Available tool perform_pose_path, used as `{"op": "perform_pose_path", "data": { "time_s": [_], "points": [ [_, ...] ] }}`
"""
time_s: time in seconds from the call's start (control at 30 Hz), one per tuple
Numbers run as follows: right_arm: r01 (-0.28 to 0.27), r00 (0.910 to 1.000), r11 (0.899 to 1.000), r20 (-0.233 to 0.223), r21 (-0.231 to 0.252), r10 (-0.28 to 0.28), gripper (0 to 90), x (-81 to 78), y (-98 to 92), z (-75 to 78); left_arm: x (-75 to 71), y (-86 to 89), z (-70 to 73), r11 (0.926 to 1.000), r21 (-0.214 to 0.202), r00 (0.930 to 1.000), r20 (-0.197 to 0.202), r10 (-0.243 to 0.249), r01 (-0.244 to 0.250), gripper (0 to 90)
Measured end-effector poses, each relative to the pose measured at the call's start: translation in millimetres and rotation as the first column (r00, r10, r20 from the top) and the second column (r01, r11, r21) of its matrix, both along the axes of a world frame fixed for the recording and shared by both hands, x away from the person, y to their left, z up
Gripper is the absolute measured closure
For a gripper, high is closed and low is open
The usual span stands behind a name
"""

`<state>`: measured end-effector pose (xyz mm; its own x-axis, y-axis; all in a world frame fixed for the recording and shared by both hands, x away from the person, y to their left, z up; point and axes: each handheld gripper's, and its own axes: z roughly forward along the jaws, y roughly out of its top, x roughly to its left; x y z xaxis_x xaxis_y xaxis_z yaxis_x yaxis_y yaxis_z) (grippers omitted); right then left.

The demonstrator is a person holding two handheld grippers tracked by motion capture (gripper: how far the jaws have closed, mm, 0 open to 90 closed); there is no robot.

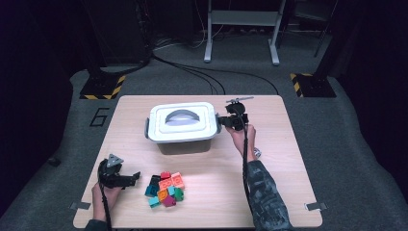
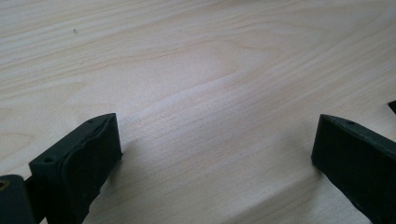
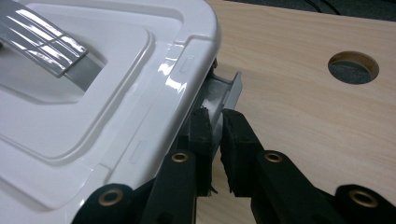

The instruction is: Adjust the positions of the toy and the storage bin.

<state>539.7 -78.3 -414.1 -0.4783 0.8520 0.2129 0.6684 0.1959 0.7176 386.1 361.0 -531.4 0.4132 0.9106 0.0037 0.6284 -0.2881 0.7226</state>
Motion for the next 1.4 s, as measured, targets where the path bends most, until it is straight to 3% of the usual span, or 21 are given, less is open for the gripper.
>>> {"op": "perform_pose_path", "data": {
  "time_s": [0.5, 0.57, 0.6, 0.67, 0.7, 0.73, 0.77, 0.8, 0.87, 0.9, 0.93, 0.97, 1.0, 1.1, 1.13, 1.23, 1.33, 1.4],
  "points": [
    [-0.011, 0.9999, 1.000, 0.001, 0.020, 0.011, 82.2, -26.5, -13.7, -0.7, 0.0, 0.0, -0.1, 1.0000, 0.001, 1.0000, 0.002, -0.001, 0.001, 1.2],
    [-0.011, 0.9998, 1.000, 0.016, 0.024, 0.011, 89.1, -30.4, -16.5, 0.6, 0.0, 0.0, -0.1, 1.0000, 0.001, 1.0000, 0.002, 0.000, 0.000, 1.2],
    [-0.005, 0.9998, 1.000, 0.021, 0.003, 0.005, 87.0, -31.9, -17.8, 1.0, 0.0, -0.1, -0.2, 1.0000, 0.000, 1.0000, 0.002, 0.001, -0.001, 1.2],
    [-0.018, 0.9995, 0.999, 0.025, 0.040, 0.017, 69.7, -32.3, -25.6, 0.8, -0.2, 0.0, 0.0, 1.0000, 0.001, 1.0000, -0.001, 0.000, 0.000, 1.2],
    [-0.018, 0.9995, 0.999, 0.025, 0.040, 0.017, 69.7, -32.3, -25.6, 0.8, -0.2, 0.0, 0.0, 1.0000, 0.001, 1.0000, -0.001, 0.000, 0.000, 1.2],
    [-0.027, 0.9990, 0.998, 0.038, 0.054, 0.025, 61.9, -32.3, -29.0, 2.6, 0.0, 0.0, -0.1, 1.0000, 0.001, 1.0000, 0.002, -0.001, 0.001, 1.2],
    [-0.027, 0.9990, 0.998, 0.038, 0.054, 0.025, 61.9, -32.3, -29.0, 2.6, 0.0, 0.0, -0.1, 1.0000, 0.001, 1.0000, 0.002, -0.001, 0.001, 1.3],
    [-0.050, 0.9977, 0.997, 0.048, 0.051, 0.047, 55.8, -32.7, -29.9, 6.6, -0.2, 0.0, -0.1, 1.0000, 0.000, 1.0000, -0.001, 0.000, 0.000, 1.2],
    [-0.100, 0.9921, 0.994, 0.079, 0.031, 0.097, 49.7, -33.5, -27.1, 11.8, -0.1, 0.0, 0.0, 1.0000, 0.001, 1.0000, -0.001, 0.000, 0.000, 1.2],
    [-0.100, 0.9921, 0.994, 0.079, 0.031, 0.097, 49.7, -33.5, -27.1, 11.8, -0.1, 0.0, -0.1, 1.0000, 0.000, 1.0000, -0.001, 0.000, 0.000, 1.2],
    [-0.140, 0.9848, 0.990, 0.105, 0.007, 0.139, 46.9, -34.6, -20.3, 17.4, 0.0, 0.0, -0.1, 1.0000, 0.001, 1.0000, 0.002, 0.000, 0.000, 1.2],
    [-0.140, 0.9848, 0.990, 0.105, 0.007, 0.139, 46.9, -34.6, -20.3, 17.4, 0.0, 0.0, -0.1, 1.0000, 0.001, 1.0000, 0.002, 0.000, 0.000, 1.2],
    [-0.183, 0.9766, 0.983, 0.114, -0.008, 0.182, 45.4, -32.4, -11.7, 22.6, 0.1, 0.0, -0.1, 1.0000, 0.001, 1.0000, 0.002, 0.000, 0.000, 1.2],
    [-0.205, 0.9698, 0.979, 0.131, -0.019, 0.206, 44.9, -29.5, -3.2, 26.0, 0.1, 0.0, 0.0, 1.0000, -0.001, 1.0000, 0.000, 0.000, 0.000, 1.2],
    [-0.246, 0.9584, 0.969, 0.140, -0.036, 0.248, 44.5, -25.1, 7.7, 29.5, 0.1, 0.1, 0.0, 1.0000, 0.000, 1.0000, 0.000, -0.001, 0.001, 1.3],
    [-0.267, 0.9531, 0.962, 0.134, -0.053, 0.272, 44.4, -22.3, 17.2, 31.4, 0.1, 0.1, 0.0, 1.0000, -0.001, 1.0000, 0.000, 0.000, 0.000, 1.2],
    [-0.315, 0.9380, 0.945, 0.122, -0.090, 0.324, 43.9, -14.5, 34.1, 30.1, 0.0, 0.0, -0.1, 1.0000, 0.001, 1.0000, 0.002, -0.002, 0.002, 1.3],
    [-0.353, 0.9229, 0.929, 0.121, -0.111, 0.365, 43.2, -8.9, 45.8, 30.1, 0.0, 0.1, 0.1, 1.0000, 0.001, 1.0000, 0.000, -0.005, 0.005, 1.3]
  ]
}}
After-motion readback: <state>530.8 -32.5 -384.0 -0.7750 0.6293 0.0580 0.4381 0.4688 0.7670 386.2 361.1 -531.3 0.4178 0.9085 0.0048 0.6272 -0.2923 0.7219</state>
